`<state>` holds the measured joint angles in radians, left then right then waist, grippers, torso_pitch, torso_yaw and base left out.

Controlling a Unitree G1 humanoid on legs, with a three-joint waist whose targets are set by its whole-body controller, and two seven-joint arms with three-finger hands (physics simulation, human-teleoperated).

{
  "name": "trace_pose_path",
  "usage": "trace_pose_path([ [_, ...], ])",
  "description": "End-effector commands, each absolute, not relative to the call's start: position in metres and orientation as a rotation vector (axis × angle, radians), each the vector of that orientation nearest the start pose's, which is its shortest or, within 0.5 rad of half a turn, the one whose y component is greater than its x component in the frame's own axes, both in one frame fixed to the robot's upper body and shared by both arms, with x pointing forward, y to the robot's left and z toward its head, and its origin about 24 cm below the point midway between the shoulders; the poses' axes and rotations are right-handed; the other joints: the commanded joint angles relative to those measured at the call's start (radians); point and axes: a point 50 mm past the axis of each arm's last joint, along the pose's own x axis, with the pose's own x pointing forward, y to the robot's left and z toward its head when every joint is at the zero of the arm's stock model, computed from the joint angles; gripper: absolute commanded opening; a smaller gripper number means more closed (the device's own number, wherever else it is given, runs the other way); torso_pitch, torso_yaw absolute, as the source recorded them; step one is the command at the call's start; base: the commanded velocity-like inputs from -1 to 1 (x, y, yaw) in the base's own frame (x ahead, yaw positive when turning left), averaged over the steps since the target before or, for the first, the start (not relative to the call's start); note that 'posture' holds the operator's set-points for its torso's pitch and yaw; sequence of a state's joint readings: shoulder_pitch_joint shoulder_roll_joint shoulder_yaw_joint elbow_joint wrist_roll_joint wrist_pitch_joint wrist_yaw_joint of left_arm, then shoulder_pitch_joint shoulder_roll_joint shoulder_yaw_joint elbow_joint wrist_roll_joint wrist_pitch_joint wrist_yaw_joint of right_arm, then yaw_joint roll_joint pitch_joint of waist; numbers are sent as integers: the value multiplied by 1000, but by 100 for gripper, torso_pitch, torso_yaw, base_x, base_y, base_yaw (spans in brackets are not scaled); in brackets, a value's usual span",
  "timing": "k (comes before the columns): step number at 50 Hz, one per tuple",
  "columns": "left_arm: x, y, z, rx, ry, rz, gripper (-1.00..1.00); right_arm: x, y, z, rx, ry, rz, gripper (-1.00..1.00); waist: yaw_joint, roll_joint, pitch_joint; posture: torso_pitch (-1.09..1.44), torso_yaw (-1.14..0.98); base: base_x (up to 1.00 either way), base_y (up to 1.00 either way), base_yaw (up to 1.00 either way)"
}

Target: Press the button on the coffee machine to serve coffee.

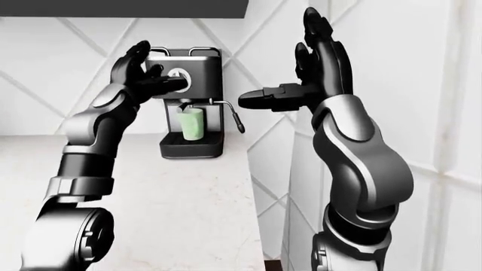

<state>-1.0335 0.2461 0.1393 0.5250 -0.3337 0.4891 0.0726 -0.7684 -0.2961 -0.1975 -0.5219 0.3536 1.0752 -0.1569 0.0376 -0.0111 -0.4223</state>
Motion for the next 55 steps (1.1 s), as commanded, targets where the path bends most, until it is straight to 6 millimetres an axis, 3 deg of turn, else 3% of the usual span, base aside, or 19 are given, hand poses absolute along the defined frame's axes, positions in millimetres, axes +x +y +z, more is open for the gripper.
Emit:
trace_pose_path([
  [1,401,152,253,-151,-119,-61,100,288,-163,289,-20,-285,33,100,0,0,-2,-80,0,0,0,0],
  [26,414,156,245,-159,-109,-41,100,287,-163,289,-20,-285,30,100,-2,-3,-4,-80,0,0,0,0],
  [55,424,156,250,-171,-126,-47,100,286,-163,290,-18,-285,29,100,-3,-6,-4,-80,0,0,0,0],
])
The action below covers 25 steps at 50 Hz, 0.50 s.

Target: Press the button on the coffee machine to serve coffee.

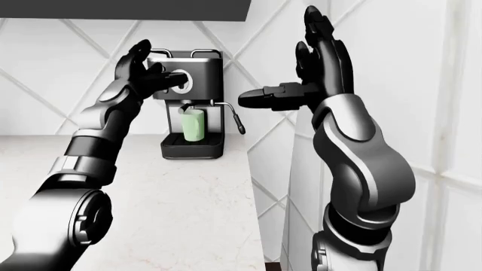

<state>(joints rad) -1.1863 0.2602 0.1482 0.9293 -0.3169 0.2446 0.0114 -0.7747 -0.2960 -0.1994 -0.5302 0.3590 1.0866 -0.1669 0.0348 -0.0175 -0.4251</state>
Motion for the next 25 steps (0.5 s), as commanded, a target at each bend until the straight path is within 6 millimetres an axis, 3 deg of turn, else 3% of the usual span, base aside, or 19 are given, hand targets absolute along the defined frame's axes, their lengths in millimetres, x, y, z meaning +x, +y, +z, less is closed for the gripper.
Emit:
trace_pose_path([
  [1,424,156,254,-172,-132,-49,100,287,-163,290,-18,-285,30,100,0,1,-2,-80,0,0,0,0],
  [25,427,158,255,-180,-152,-51,100,288,-163,289,-20,-283,29,100,-1,0,14,-73,0,0,0,0],
])
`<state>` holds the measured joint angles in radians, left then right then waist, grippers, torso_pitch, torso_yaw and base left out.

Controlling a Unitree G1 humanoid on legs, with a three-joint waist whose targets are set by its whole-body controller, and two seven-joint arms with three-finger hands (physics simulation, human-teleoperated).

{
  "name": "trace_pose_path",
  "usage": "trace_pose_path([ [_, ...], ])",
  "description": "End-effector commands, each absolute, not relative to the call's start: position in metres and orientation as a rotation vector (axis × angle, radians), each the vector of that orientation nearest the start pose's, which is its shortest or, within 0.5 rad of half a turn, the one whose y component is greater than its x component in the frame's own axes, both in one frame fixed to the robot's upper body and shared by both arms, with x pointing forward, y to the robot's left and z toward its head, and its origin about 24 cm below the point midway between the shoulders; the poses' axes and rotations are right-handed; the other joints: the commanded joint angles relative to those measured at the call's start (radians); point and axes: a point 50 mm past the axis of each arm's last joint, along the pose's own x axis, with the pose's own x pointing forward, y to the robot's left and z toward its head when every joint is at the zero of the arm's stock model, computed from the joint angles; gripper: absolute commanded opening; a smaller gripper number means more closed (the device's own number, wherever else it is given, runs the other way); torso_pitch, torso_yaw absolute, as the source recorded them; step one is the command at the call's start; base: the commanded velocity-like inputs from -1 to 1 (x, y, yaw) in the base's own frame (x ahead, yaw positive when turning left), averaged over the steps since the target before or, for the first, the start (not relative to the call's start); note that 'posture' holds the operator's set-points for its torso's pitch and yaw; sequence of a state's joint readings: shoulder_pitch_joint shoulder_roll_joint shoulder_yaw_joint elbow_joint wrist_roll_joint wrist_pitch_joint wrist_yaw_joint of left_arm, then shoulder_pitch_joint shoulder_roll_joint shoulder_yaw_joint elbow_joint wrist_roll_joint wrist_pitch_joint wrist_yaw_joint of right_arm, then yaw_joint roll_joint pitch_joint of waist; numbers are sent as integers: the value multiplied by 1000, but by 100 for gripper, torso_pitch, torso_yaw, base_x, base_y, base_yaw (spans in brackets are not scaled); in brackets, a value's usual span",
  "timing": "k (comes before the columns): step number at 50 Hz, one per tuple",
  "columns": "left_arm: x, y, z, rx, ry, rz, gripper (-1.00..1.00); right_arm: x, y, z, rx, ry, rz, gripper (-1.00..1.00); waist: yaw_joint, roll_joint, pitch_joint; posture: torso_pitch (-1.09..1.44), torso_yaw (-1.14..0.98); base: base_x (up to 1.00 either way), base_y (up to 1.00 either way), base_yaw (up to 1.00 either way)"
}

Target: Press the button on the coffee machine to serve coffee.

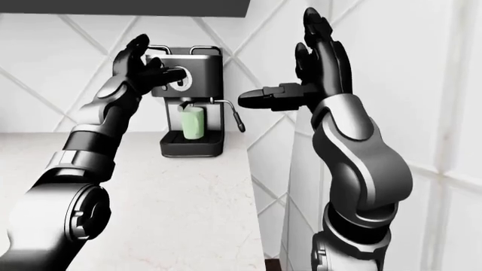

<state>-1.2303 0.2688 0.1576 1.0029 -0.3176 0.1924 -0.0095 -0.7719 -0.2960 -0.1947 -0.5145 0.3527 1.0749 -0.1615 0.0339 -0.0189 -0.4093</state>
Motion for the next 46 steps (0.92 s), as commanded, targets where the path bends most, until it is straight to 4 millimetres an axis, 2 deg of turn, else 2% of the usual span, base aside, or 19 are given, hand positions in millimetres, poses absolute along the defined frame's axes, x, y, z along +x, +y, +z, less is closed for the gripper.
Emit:
trace_pose_path([
  [1,427,158,255,-179,-152,-50,100,288,-163,289,-20,-283,29,100,0,1,0,-72,0,0,0,0],
  [24,428,161,254,-176,-152,-29,100,287,-163,290,-19,-284,28,100,-4,0,17,-68,0,0,0,0],
  [46,429,162,249,-184,-137,-24,100,287,-162,290,-18,-283,28,100,-2,3,18,-68,0,0,0,0],
])
